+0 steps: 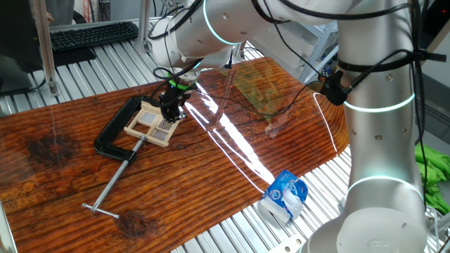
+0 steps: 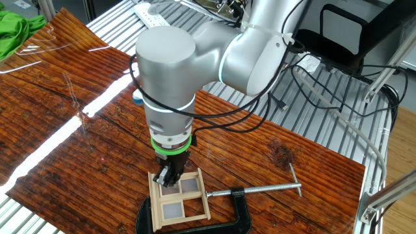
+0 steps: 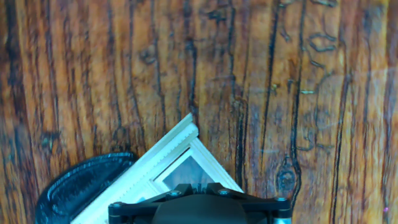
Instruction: Open a sliding window
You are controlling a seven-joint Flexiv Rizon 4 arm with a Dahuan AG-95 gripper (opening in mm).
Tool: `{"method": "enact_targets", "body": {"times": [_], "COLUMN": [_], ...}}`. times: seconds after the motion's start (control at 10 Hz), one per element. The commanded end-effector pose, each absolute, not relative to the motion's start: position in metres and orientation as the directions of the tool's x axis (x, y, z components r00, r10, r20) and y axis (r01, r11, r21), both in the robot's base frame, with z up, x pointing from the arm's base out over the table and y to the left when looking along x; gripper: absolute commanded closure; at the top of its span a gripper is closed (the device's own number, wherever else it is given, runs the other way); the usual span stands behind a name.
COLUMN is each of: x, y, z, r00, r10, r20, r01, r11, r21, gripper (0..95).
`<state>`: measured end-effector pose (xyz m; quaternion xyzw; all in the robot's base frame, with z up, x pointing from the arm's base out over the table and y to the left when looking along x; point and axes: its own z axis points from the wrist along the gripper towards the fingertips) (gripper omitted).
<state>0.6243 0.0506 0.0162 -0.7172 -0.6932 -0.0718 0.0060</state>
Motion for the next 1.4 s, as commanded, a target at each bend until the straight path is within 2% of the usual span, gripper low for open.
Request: {"method": "enact_targets", "body": {"times": [0.1,0.6,1.4], "x": [0.6258,0.6258,0.6239], "y": [0.0494,0.0493,0.0526], "z": [0.0149,0.0148,0.0164], "r00": [0.117,0.278,0.356], "r10": [0.986,0.952,0.929], "r20": [0.121,0.129,0.096], "r01": [0.987,0.955,0.929], "r11": [-0.129,-0.289,-0.363], "r21": [0.097,0.068,0.070], "gripper": [95.0,95.0,95.0]}}
